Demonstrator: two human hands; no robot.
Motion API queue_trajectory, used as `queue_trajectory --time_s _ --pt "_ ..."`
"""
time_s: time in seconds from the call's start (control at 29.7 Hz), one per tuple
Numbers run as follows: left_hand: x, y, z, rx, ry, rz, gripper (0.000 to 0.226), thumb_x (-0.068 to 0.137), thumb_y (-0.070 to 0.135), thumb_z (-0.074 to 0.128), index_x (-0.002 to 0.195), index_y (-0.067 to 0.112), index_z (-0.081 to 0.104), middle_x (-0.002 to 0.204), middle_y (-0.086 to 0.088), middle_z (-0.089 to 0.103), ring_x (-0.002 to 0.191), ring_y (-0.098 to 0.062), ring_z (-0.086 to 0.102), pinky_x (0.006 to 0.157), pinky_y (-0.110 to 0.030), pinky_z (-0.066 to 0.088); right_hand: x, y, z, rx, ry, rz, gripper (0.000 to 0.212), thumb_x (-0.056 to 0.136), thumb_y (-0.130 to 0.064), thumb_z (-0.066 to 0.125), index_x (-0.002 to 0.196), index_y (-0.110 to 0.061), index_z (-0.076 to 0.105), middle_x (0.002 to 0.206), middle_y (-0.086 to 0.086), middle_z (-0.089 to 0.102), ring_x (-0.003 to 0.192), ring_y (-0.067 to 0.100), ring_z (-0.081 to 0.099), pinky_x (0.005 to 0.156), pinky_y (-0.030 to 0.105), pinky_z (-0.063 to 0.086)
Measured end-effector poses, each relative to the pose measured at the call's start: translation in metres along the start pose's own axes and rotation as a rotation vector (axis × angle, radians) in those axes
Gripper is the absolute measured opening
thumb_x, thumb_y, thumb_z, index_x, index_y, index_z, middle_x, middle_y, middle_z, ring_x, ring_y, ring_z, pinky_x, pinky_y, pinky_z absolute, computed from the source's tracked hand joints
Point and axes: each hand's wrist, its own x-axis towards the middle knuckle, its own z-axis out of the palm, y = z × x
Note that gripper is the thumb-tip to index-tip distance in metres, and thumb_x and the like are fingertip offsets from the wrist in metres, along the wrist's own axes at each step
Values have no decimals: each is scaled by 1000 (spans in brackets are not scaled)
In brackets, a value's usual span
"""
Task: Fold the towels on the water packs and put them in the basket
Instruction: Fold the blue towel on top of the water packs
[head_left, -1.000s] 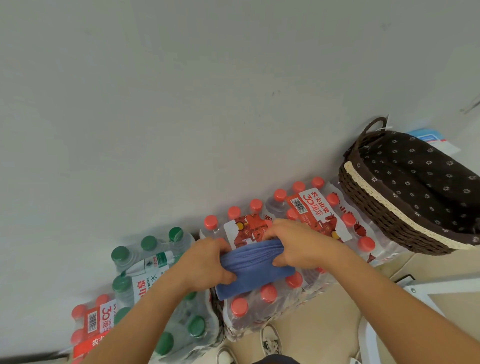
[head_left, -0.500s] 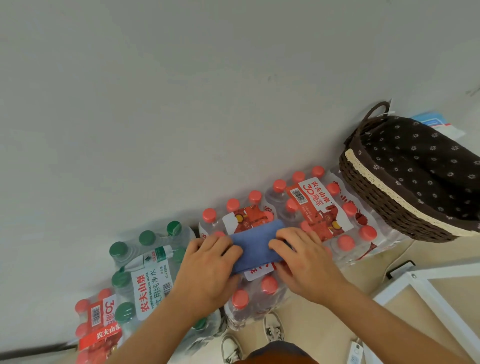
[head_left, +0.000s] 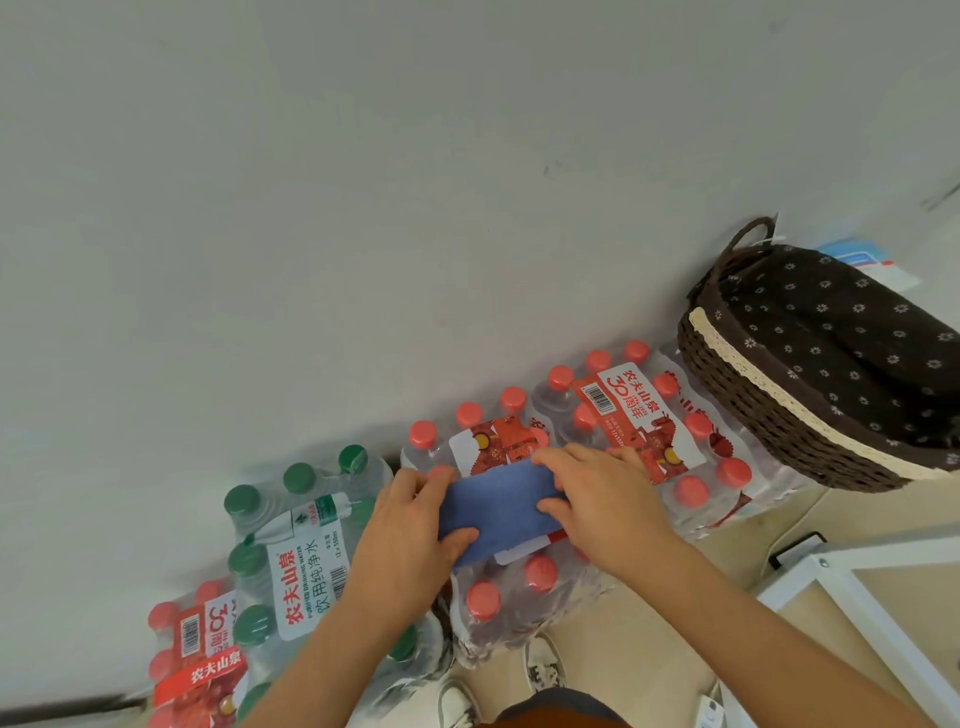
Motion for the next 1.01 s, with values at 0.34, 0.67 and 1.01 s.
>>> queue_trajectory --time_s 0.34,0.67,1.01 --pt "-1 5 -9 -37 -99 -81 46 70 40 73 100 30 40 94 10 44 89 -13 43 71 -27 38 12 -13 -6 -136 -162 105 48 85 -35 66 127 -28 45 120 -4 57 114 20 53 94 38 34" --pt "-13 25 -36 -358 57 173 55 67 9 69 99 41 38 83 11 58 72 -9 56 63 -33 49 -18 -51 -29 62 -48 -104 62 78 -44 64 133 -38 37 130 -16 43 124 7 38 91 35 27" --pt "-12 53 -101 -803 11 251 44 65 21 84 103 31 64 100 16 70 95 -5 66 84 -21 52 -27 -57 -77 1233 38 7 49 75 -6 77 118 -22 60 114 -10 69 108 9 64 87 25 53"
